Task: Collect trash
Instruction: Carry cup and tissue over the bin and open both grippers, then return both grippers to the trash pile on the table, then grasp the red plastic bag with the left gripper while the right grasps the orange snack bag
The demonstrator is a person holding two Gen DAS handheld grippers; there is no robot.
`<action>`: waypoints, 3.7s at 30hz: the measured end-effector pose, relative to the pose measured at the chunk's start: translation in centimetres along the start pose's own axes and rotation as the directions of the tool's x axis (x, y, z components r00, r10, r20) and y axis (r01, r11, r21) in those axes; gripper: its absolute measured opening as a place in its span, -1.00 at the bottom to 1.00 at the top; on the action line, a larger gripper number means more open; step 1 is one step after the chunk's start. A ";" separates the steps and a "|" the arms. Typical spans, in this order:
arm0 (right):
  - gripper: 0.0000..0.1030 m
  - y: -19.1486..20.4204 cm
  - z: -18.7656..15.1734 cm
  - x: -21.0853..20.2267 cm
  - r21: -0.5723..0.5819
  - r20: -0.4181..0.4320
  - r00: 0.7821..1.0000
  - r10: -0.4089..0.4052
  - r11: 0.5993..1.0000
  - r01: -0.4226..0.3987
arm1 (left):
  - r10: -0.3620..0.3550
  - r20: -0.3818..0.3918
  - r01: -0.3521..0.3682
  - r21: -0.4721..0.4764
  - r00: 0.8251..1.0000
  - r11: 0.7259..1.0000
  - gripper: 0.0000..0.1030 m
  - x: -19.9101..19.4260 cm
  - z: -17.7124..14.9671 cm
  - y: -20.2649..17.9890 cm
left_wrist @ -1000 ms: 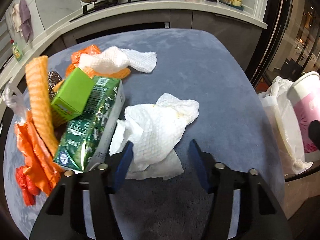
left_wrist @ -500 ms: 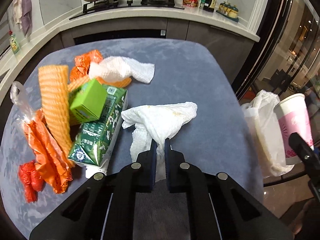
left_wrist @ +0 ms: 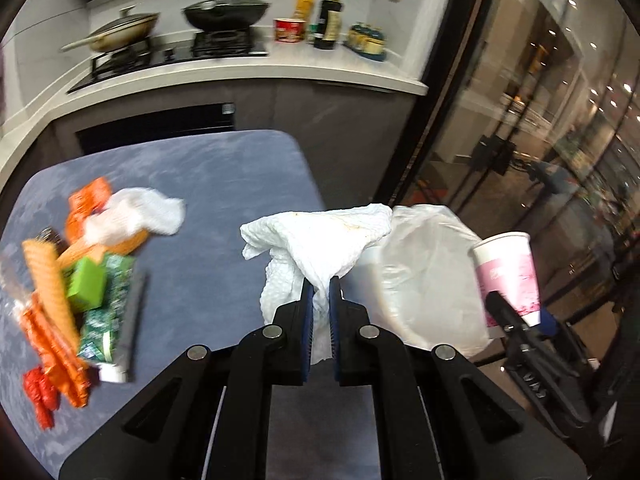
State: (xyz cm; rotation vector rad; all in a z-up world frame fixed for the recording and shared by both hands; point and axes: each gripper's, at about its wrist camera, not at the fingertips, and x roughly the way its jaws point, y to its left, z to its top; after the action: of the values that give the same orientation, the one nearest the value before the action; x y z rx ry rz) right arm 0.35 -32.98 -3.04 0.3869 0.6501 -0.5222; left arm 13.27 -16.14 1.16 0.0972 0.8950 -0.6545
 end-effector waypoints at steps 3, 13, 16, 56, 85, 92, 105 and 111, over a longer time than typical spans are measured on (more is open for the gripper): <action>0.17 -2.2 0.1 0.4 0.033 -0.001 0.999 -0.040 0.999 0.040 | -0.057 -0.020 0.058 0.051 0.998 0.997 -0.86 1.5 0.8 -3.3; 0.17 -6.5 -0.1 2.7 0.109 -0.037 0.995 -0.088 0.990 0.092 | -0.133 -0.125 0.151 0.156 0.983 0.976 -0.85 7.5 1.6 -10.5; 0.17 -7.1 -0.4 3.8 0.114 -0.061 0.993 -0.097 0.988 0.104 | -0.142 -0.164 0.170 0.169 0.976 0.971 -0.82 9.4 1.6 -11.8; 0.30 -3.9 0.3 3.6 0.082 -0.044 0.998 -0.054 0.995 0.057 | 0.016 -0.041 -0.013 0.051 0.999 0.999 -0.07 6.7 1.9 -3.8; 0.30 14.3 -4.9 -2.0 -0.179 -0.086 0.981 0.175 0.966 -0.188 | 0.292 -0.013 -0.286 -0.261 0.956 0.922 0.50 -5.3 -7.5 17.7; 0.30 18.9 -6.9 -2.1 -0.236 -0.122 0.971 0.206 0.944 -0.230 | 0.373 -0.043 -0.367 -0.314 0.927 0.876 0.56 -6.9 -10.2 23.2; 0.30 25.0 -9.4 -1.4 -0.304 -0.186 0.956 0.226 0.912 -0.275 | 0.382 -0.121 -0.398 -0.393 0.916 0.829 0.57 -6.7 -14.5 30.1; 0.30 26.8 -10.1 -0.9 -0.323 -0.207 0.952 0.227 0.903 -0.285 | 0.352 -0.138 -0.377 -0.395 0.926 0.838 0.55 -5.5 -15.2 31.1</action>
State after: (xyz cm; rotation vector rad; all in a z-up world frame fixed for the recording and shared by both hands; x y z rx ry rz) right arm 10.26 -6.14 -5.10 0.1747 0.8221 -0.1153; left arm 17.91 16.71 -10.11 -0.0954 1.0237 -0.0936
